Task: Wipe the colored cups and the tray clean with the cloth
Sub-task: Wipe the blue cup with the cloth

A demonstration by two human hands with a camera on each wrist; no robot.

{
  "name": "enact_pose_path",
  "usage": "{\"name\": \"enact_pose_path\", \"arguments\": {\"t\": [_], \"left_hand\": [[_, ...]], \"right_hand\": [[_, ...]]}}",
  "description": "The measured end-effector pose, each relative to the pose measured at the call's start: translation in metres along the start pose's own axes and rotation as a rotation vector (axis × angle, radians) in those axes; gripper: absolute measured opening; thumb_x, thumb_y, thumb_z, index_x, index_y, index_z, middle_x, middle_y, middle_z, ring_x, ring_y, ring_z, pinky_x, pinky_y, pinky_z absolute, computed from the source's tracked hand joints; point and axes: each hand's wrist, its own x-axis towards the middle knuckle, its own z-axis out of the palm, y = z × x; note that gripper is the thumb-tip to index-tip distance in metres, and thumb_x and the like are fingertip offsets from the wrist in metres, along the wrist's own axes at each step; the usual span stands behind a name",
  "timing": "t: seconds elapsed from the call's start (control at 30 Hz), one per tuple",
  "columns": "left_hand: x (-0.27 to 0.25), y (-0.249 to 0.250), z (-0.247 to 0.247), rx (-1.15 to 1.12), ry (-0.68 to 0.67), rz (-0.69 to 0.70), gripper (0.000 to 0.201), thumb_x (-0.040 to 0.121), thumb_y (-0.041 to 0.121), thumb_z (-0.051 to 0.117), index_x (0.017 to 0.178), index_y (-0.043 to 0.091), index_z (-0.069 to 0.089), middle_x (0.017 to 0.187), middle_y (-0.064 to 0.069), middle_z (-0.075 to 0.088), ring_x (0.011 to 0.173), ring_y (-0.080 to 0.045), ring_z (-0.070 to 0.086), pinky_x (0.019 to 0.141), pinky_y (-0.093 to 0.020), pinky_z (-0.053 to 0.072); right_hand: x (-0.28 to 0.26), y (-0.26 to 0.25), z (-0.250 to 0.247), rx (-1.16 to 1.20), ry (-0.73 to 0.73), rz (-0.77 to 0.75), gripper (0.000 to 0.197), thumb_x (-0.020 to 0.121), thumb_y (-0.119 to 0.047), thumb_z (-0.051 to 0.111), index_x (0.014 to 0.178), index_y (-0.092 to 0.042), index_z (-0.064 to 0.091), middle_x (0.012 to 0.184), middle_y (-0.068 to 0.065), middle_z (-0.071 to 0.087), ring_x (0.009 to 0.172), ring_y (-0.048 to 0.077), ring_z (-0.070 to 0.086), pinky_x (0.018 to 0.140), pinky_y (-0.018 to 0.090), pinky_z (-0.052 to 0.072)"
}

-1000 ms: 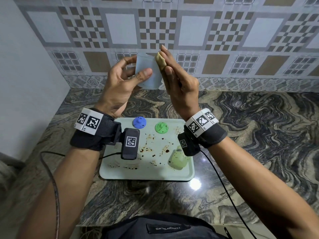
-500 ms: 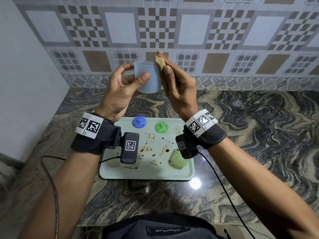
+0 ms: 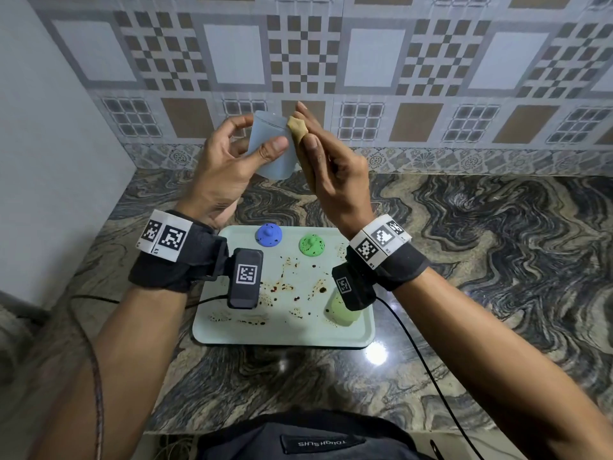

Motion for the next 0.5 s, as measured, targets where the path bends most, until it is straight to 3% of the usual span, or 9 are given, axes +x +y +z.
{"name": "enact_pose_path", "arguments": {"t": [0.1,0.2,0.27,0.33,0.4,0.47,0.5], "left_hand": [[-0.0016,0.0005,0.0012,-0.064,-0.011,-0.007,0.057,0.079,0.019,0.075,0.128,0.003,0.051,0.097,0.000,0.074,0.095,-0.016,0.068,0.077,-0.031,0.055],[-0.0043,0.0042,0.0018,-0.128,-0.063,-0.026,0.073,0.075,0.025,0.081,0.133,-0.003,0.047,0.113,-0.012,0.069,0.104,-0.024,0.065,0.085,-0.037,0.056],[-0.0047,0.0054,0.0034,-0.155,-0.083,-0.029,0.081,0.074,0.029,0.080,0.137,-0.006,0.042,0.123,-0.019,0.063,0.110,-0.028,0.063,0.088,-0.038,0.055],[-0.0038,0.0066,0.0052,-0.152,-0.086,-0.037,0.073,0.081,0.025,0.077,0.137,-0.005,0.043,0.126,-0.020,0.060,0.112,-0.027,0.061,0.091,-0.039,0.053],[-0.0027,0.0066,0.0058,-0.117,-0.089,-0.038,0.055,0.089,0.023,0.067,0.134,-0.001,0.049,0.123,-0.014,0.062,0.112,-0.024,0.060,0.094,-0.040,0.051],[-0.0027,0.0073,0.0061,-0.093,-0.101,-0.024,0.041,0.091,0.021,0.060,0.128,0.004,0.056,0.118,-0.006,0.066,0.110,-0.018,0.060,0.094,-0.034,0.050],[-0.0024,0.0076,0.0063,-0.088,-0.108,-0.013,0.036,0.092,0.020,0.060,0.126,0.007,0.059,0.116,-0.004,0.068,0.110,-0.016,0.061,0.093,-0.031,0.050]], "right_hand": [[-0.0027,-0.0014,-0.0024,-0.140,0.002,-0.167,0.038,0.102,-0.013,0.052,0.133,0.009,0.055,0.144,0.025,0.050,0.125,0.012,0.056,0.095,0.023,0.054],[-0.0031,-0.0015,-0.0064,-0.145,0.009,-0.203,0.037,0.102,-0.005,0.051,0.136,0.006,0.052,0.143,0.021,0.052,0.107,0.013,0.068,0.078,0.016,0.057],[-0.0034,-0.0029,-0.0076,-0.145,0.018,-0.199,0.039,0.102,-0.003,0.050,0.140,0.005,0.047,0.141,0.022,0.054,0.097,0.001,0.069,0.073,0.016,0.057],[-0.0040,-0.0043,-0.0071,-0.156,0.016,-0.206,0.043,0.102,-0.004,0.050,0.142,0.006,0.042,0.137,0.023,0.058,0.078,-0.008,0.064,0.070,0.014,0.056],[-0.0032,-0.0058,-0.0057,-0.168,0.002,-0.226,0.043,0.103,-0.005,0.049,0.143,0.006,0.041,0.137,0.024,0.058,0.077,0.003,0.068,0.072,0.016,0.056],[-0.0029,-0.0050,-0.0048,-0.179,-0.013,-0.253,0.037,0.103,-0.004,0.047,0.139,0.008,0.048,0.144,0.028,0.050,0.097,0.033,0.071,0.078,0.018,0.055],[-0.0030,-0.0042,-0.0048,-0.185,-0.018,-0.253,0.035,0.103,-0.002,0.046,0.136,0.009,0.051,0.145,0.030,0.047,0.106,0.039,0.068,0.080,0.016,0.054]]}}
